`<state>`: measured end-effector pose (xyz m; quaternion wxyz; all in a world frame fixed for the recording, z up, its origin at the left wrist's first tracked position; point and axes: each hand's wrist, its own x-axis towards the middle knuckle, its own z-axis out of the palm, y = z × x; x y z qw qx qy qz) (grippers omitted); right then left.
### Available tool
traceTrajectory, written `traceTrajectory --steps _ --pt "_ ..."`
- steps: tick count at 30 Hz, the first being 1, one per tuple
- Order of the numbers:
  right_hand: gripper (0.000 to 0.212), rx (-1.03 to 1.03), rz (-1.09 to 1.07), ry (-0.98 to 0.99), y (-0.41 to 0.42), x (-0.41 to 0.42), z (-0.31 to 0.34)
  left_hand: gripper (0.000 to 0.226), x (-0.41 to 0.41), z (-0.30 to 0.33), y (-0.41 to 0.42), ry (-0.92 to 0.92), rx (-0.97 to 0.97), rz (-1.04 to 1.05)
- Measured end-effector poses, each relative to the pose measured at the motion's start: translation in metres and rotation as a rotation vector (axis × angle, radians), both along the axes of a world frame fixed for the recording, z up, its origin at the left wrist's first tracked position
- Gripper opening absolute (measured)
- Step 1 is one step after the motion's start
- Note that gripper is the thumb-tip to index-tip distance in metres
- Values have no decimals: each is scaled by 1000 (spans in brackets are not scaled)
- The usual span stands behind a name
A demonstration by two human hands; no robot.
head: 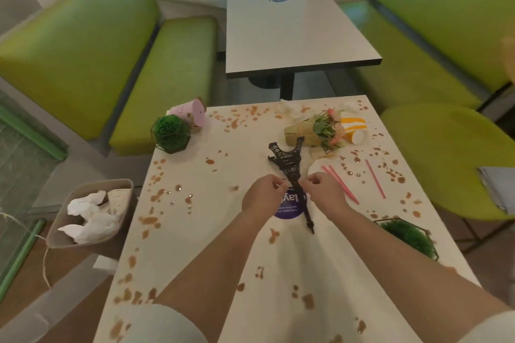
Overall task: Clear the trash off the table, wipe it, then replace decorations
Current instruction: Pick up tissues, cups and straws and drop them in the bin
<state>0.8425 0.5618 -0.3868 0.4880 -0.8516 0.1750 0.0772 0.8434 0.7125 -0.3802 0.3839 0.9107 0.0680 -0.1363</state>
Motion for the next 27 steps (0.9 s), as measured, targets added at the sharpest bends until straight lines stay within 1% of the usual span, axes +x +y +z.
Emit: traceTrajectory --steps 5,7,10,13,18,21,24,27 --pt "9 -141 7 73 -61 6 -15 20 6 -19 -53 51 -8 4" --pt "7 -211 55 91 -83 10 -24 21 7 -27 -75 74 -5 12" --pt "7 -380 148 128 -108 18 -34 23 7 -39 -98 111 -7 28" --pt "15 -503 240 184 -122 29 -41 24 9 -49 -113 146 -5 21" --pt "13 -539 353 225 -134 40 -46 19 13 -61 -129 195 -34 38" --pt "16 -558 363 240 -135 45 -49 18 15 -66 -135 213 -49 77" --pt "24 -571 361 260 -137 50 -53 17 16 -69 -140 228 -75 101" --pt "24 -573 357 274 -141 53 -56 19 18 -71 -142 228 -107 133"
